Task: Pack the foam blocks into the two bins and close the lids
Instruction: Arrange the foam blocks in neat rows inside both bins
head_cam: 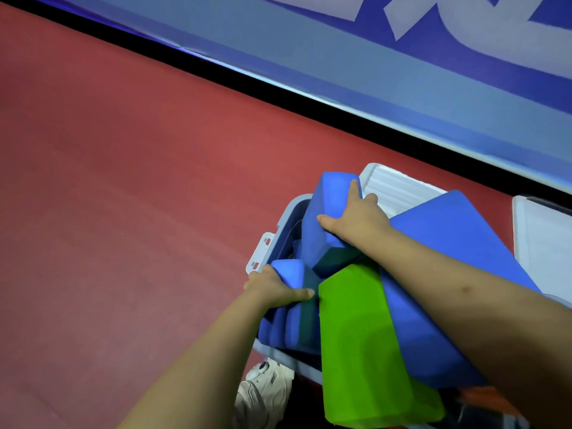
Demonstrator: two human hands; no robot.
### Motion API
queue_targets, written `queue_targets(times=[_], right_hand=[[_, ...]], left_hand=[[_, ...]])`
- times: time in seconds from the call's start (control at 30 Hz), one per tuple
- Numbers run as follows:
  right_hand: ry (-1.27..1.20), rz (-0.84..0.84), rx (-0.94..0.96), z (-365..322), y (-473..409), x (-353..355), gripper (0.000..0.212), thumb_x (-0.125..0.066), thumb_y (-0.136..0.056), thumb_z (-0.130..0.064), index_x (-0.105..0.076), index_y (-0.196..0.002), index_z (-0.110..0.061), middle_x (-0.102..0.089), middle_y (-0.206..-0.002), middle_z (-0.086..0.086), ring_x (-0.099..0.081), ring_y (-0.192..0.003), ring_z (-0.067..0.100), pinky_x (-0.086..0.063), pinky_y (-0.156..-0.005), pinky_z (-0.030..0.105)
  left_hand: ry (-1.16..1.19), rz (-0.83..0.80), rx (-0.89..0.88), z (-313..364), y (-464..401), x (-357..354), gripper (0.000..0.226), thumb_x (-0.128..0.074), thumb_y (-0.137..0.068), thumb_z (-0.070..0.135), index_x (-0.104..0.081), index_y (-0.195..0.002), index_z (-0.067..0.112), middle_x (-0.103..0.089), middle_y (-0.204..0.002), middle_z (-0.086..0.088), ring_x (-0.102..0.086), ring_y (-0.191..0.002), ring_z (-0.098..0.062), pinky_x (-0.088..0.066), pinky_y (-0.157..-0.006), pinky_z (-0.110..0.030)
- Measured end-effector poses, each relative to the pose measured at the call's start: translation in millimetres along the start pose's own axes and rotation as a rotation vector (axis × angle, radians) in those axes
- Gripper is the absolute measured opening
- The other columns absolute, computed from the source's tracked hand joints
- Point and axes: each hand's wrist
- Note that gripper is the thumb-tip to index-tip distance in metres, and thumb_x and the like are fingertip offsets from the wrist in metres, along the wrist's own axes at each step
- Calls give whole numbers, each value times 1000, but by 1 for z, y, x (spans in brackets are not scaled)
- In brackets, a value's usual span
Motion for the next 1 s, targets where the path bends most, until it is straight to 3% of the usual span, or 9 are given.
queue_targets(times=[0.17,0.3,0.43,0.5,0.57,0.7,0.87,0.93,1.0], right_hand=[[-46,18,-23,3,-1,6,98,-54,-79,-64,-5,-151,-20,-35,-134,17,-54,-112,36,-40,-80,35],[-123,-33,-86,-1,-2,1,101,-56,-78,-64,-3,-151,-19,-34,-138,18,-47,-121,38,-41,-88,37],[-112,-65,17,-2,-2,-5,103,-51,-80,-69,2,-152,-18,-31,-144,19,-44,-126,37,-39,-97,38],[-134,-138,153,5,2,-9,95,-48,-86,-62,5,-152,-19,-48,-134,17,-54,-117,31,-41,-90,33],[-114,-236,262,15,9,-20,89,-48,-91,-54,11,-151,-25,-63,-105,12,-62,-95,26,-42,-79,28],[-40,-278,296,25,9,-32,89,-46,-91,-55,19,-147,-34,-54,-80,1,-57,-84,24,-43,-77,30],[-52,-419,230,22,2,-15,84,-46,-91,-57,15,-147,-41,-53,-90,2,-51,-91,19,-39,-92,28],[-16,-466,240,21,4,1,80,-49,-92,-52,3,-151,-37,-52,-99,3,-49,-95,17,-37,-96,27],[18,-349,298,21,7,22,71,-53,-92,-45,-17,-151,-28,-56,-123,9,-52,-114,23,-35,-100,27]], left_hand=[[284,-245,-107,-2,5,13,71,-68,-71,66,-49,-124,23,-53,-124,0,-55,-106,-20,-54,-83,-42],[311,-315,-115,5,7,9,60,-58,-82,64,-52,-126,24,-48,-134,2,-48,-121,-21,-55,-83,-51],[409,-351,-34,0,3,10,49,-43,-96,53,-50,-131,20,-51,-129,0,-51,-114,-18,-51,-83,-48],[525,-255,24,-1,-2,18,40,-42,-98,45,-57,-118,14,-59,-109,-4,-56,-96,-21,-49,-79,-42],[690,-63,0,2,-7,30,32,-43,-97,38,-58,-107,11,-59,-94,-6,-54,-81,-22,-46,-73,-34],[923,-21,-191,18,-6,51,39,-42,-95,54,-52,-122,28,-56,-120,7,-55,-111,-17,-49,-86,-37],[635,143,-309,33,-8,39,47,-61,-90,16,-48,-136,20,-65,-116,-9,-65,-96,-26,-54,-74,-33],[608,153,-273,34,-10,40,47,-62,-90,14,-49,-134,17,-66,-116,-11,-64,-90,-25,-52,-71,-34],[522,207,-243,36,-8,43,45,-60,-90,13,-49,-134,14,-64,-118,-11,-64,-96,-29,-51,-81,-37]])
Point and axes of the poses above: each hand's wrist, its own y-axis away from the middle knuckle, its own x-axis out of the back of the hand, z = x × y
